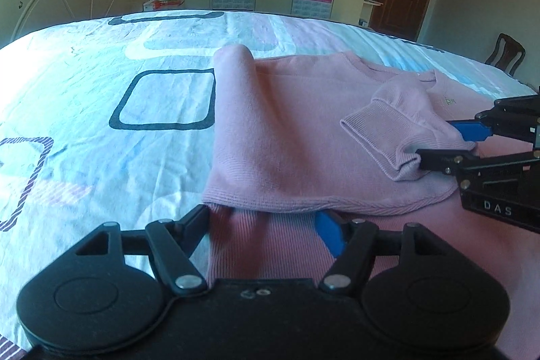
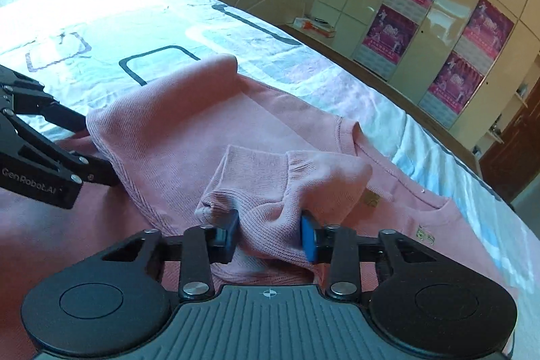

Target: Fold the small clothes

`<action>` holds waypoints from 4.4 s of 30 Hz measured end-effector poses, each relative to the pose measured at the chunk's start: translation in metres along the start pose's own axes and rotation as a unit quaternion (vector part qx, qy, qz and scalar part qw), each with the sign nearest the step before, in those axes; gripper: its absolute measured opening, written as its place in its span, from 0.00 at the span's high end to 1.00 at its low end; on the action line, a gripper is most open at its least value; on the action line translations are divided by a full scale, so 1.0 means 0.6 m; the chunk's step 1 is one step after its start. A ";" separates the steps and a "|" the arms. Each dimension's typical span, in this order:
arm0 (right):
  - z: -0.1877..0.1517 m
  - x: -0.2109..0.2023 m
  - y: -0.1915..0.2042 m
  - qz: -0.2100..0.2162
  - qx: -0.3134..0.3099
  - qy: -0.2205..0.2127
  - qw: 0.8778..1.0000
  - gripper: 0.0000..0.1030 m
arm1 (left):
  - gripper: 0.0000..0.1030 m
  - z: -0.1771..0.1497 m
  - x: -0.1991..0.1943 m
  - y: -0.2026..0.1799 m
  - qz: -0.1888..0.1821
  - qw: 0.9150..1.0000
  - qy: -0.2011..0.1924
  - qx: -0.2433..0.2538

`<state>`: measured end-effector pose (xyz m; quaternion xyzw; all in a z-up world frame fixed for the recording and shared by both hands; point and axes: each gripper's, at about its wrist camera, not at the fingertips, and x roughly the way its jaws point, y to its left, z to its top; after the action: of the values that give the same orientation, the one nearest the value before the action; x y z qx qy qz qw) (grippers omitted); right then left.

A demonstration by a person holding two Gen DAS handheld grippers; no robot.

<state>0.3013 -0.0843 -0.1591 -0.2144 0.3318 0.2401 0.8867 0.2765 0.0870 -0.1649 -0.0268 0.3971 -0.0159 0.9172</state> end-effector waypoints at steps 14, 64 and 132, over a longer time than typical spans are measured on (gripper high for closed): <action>-0.115 -0.101 -0.269 -0.017 0.407 -0.011 0.913 0.90 | 0.32 0.013 0.016 -0.011 0.038 0.999 -0.017 0.001; -0.154 -0.070 -0.293 -0.028 0.412 0.026 0.910 0.80 | 0.72 0.022 0.018 0.012 0.030 0.999 -0.015 -0.030; -0.111 -0.087 -0.306 -0.075 0.344 -0.012 0.936 0.45 | 0.60 0.145 0.049 -0.040 -0.011 0.997 -0.061 -0.053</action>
<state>0.3386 -0.2808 -0.1284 0.0820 0.3664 0.0464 0.9257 0.3598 0.0650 -0.1257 -0.0811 0.3402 -0.0034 0.9368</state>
